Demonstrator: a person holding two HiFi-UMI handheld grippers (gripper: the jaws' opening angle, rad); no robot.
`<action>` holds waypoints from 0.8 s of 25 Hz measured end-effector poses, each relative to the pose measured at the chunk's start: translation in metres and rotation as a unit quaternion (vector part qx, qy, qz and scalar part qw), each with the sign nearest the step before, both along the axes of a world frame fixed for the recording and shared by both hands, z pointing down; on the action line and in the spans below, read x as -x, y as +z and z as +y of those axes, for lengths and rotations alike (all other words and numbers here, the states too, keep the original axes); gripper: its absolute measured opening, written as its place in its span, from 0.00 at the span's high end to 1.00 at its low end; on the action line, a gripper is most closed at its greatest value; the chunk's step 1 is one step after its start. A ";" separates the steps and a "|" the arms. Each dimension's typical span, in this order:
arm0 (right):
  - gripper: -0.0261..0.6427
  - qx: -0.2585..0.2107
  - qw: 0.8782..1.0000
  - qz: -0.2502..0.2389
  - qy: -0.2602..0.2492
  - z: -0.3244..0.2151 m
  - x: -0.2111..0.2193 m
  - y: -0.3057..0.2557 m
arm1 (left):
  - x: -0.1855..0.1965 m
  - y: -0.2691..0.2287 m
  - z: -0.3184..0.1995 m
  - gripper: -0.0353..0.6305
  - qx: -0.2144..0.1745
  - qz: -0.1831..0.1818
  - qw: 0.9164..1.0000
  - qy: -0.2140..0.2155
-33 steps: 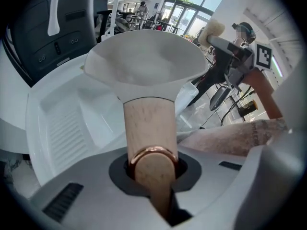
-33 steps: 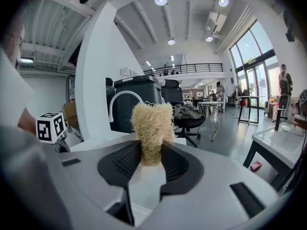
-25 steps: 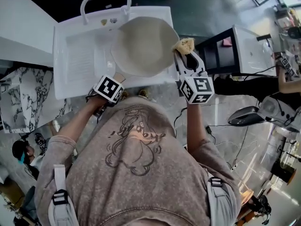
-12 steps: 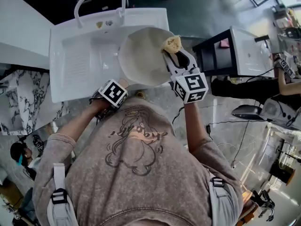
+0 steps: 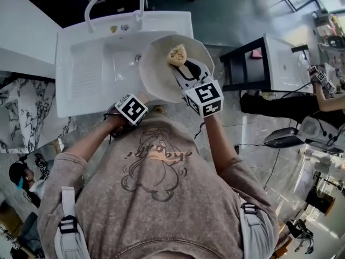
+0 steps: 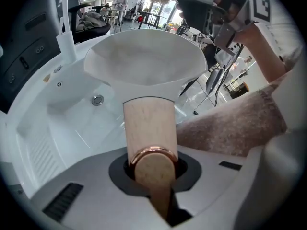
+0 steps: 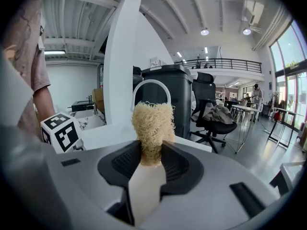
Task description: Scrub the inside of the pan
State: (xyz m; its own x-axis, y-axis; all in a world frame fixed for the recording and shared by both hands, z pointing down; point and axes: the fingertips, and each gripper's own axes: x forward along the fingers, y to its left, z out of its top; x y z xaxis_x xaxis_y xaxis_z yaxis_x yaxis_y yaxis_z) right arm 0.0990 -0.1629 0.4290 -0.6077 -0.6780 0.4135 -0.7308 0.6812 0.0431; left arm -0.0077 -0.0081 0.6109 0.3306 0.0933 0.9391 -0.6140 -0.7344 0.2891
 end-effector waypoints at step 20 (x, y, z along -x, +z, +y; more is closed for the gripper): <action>0.75 0.087 0.982 0.128 -0.110 0.007 0.057 0.104 | -0.007 0.015 0.009 0.88 0.000 0.022 1.000 -0.010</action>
State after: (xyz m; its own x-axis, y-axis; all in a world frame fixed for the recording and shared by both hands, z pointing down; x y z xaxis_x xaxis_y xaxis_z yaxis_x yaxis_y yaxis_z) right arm 0.0419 -0.1557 0.5328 -0.5919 -0.4475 0.6704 -0.5456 0.8347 0.0755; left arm -0.0008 0.0008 0.6257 0.3725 0.0862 0.9240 -0.6150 -0.7227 0.3154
